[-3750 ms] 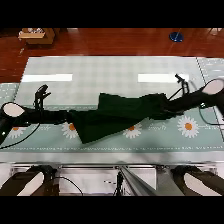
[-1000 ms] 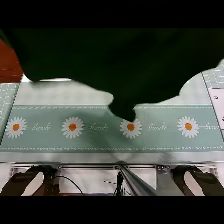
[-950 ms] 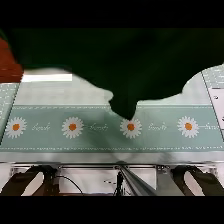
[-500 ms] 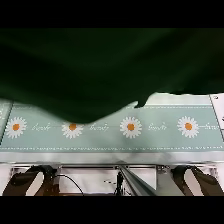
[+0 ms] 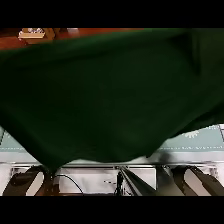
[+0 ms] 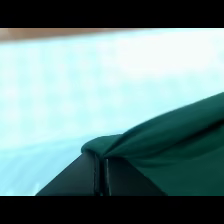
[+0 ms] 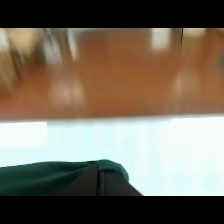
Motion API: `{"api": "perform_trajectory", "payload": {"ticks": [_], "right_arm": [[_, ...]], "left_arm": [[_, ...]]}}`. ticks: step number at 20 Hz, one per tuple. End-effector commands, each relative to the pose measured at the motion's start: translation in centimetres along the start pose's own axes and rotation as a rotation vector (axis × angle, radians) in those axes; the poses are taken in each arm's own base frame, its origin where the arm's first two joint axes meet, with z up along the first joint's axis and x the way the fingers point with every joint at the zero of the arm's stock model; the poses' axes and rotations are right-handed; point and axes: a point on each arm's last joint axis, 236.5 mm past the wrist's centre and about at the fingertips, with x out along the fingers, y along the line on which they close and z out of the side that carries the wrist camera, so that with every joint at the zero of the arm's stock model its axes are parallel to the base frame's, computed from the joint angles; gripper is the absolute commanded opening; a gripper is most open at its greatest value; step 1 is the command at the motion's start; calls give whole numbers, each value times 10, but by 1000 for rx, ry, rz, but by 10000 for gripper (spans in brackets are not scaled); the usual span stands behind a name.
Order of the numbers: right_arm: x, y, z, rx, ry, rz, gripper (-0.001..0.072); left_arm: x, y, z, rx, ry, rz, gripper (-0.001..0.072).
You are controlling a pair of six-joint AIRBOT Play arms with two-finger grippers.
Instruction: Fold the shirts.
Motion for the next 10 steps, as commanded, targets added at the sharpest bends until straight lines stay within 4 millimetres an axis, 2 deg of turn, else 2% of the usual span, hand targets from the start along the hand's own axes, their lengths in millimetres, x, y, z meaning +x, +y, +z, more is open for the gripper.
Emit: {"api": "perform_trajectory", "payload": {"ticks": [1,3,5,6,8,10], "right_arm": [[99,-26,-46,29,313,35,29],[171,-27,-74,13,451,50,29],[238,-38,-102,-48,536,-4,30],[268,-44,-111,-79,545,-31,30],[321,-51,-123,-104,524,-49,30],[361,-52,-131,-67,488,-30,31]], "left_arm": [[92,29,-28,-47,137,-14,20],[147,47,-48,-91,228,-16,20],[201,66,-67,-75,308,-22,20],[226,75,-71,-57,320,-20,20],[274,97,-70,-42,304,1,20],[316,115,-73,-47,289,22,20]]}}
